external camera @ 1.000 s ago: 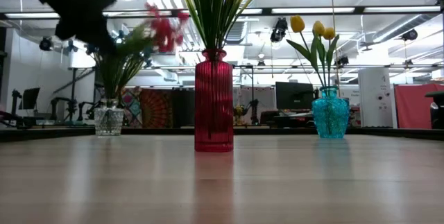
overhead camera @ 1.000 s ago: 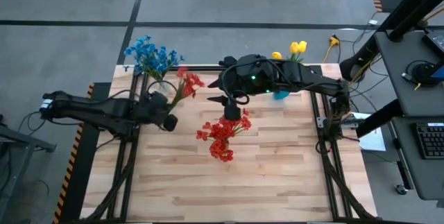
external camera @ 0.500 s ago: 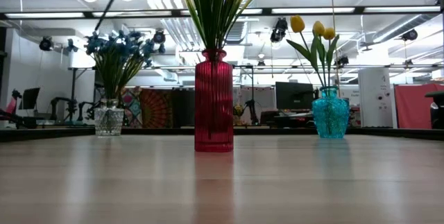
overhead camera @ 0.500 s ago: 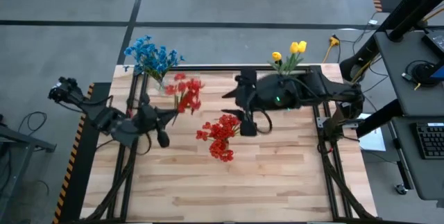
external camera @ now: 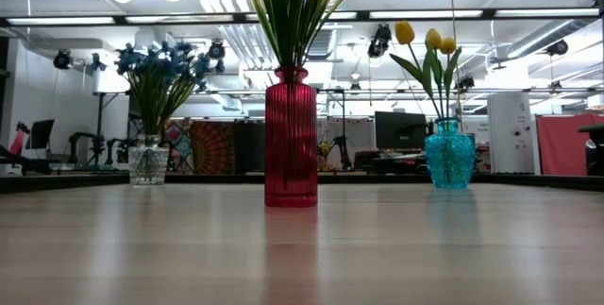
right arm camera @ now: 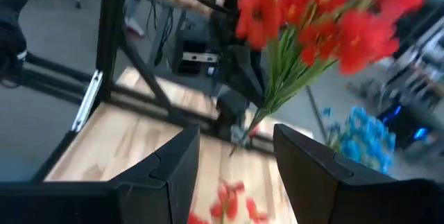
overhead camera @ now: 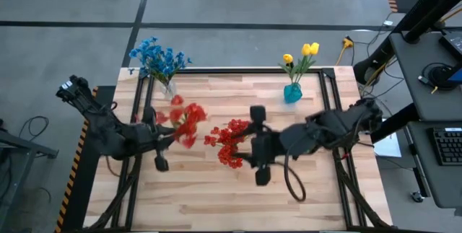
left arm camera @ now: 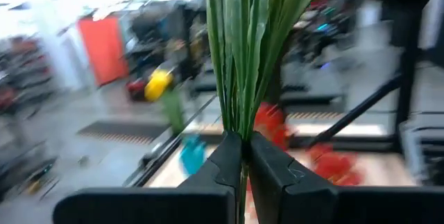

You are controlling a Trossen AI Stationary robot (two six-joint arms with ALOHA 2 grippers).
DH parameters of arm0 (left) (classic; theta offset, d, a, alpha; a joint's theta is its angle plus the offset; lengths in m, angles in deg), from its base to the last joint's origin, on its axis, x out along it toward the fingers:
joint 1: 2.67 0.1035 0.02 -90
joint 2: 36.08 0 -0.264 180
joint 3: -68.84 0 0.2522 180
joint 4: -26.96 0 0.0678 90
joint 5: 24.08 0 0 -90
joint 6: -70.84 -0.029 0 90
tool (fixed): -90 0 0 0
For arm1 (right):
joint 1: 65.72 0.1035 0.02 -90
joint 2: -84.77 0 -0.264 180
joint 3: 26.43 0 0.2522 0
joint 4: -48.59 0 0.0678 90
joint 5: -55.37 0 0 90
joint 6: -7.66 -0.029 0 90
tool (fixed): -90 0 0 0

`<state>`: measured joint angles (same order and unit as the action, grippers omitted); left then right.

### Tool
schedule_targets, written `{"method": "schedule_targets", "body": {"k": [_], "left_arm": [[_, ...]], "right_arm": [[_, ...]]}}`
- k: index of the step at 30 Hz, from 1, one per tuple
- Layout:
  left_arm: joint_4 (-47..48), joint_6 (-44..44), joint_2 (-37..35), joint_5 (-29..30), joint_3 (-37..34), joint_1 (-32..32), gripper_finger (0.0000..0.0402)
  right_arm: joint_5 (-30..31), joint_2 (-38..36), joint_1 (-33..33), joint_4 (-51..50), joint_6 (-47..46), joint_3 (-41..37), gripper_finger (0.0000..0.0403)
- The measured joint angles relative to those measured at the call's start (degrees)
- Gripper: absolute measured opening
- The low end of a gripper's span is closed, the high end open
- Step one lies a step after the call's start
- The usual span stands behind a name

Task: Sort flowers into vase by color
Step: Put the red flowers into the red vase

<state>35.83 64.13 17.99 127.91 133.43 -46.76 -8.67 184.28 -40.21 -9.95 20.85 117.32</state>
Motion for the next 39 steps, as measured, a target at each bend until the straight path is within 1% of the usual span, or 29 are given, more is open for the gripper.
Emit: {"method": "schedule_targets", "body": {"k": [2, 4, 7, 12, 15, 18, 24, 28, 31, 33, 35, 39], "left_arm": [[-3.5, -4.0, 1.7, -3.0, 2.0, -0.3, 0.0000], [-5.5, -7.1, 3.6, -4.7, 4.1, -0.3, 0.0000], [-6.2, -10.5, 6.9, -5.8, 8.0, -0.3, 0.0000], [-6.1, -12.8, 12.2, -5.9, 14.1, -0.3, 0.0000], [-6.1, -14.7, 14.7, -5.9, 16.9, -0.3, 0.0000], [-6.1, -15.5, 16.6, -5.9, 19.1, -0.3, 0.0000], [-6.1, -16.6, 19.4, -5.9, 21.4, -0.1, 0.0000], [-6.6, -16.7, 20.5, -5.9, 22.3, 0.7, 0.0000], [-6.7, -16.7, 21.0, -6.0, 22.7, 2.1, 0.0000], [-6.7, -16.6, 21.2, -6.0, 22.7, 3.2, 0.0000], [-6.7, -16.6, 21.2, -6.1, 22.7, 3.7, 0.0000], [-7.1, -16.4, 21.2, -9.1, 22.7, 4.1, 0.0000]], "right_arm": [[1.3, 0.1, 0.6, 6.2, 2.3, -2.9, 0.0178], [2.3, 0.1, 0.6, 11.5, 4.1, -5.6, 0.0178], [2.6, 0.1, 0.0, 17.8, 5.8, -8.7, 0.0178], [2.1, 0.1, -1.1, 27.1, 8.7, -12.7, 0.0178], [-1.3, 0.1, -1.7, 27.6, 7.5, -13.0, 0.0181], [-5.0, 0.1, -2.2, 28.2, 5.1, -12.5, 0.0200], [-5.1, 0.1, -2.8, 31.8, 5.5, -12.5, 0.0253], [-6.7, 0.1, -3.4, 32.4, 5.9, -12.5, 0.0274], [-9.2, 0.7, -3.8, 33.5, 5.8, -12.5, 0.0277], [-9.5, 0.8, -3.8, 33.3, 6.1, -12.5, 0.0275], [-9.5, 1.1, -4.0, 33.6, 6.2, -12.5, 0.0270], [-9.5, 1.1, -4.3, 34.0, 6.1, -12.4, 0.0249]]}}
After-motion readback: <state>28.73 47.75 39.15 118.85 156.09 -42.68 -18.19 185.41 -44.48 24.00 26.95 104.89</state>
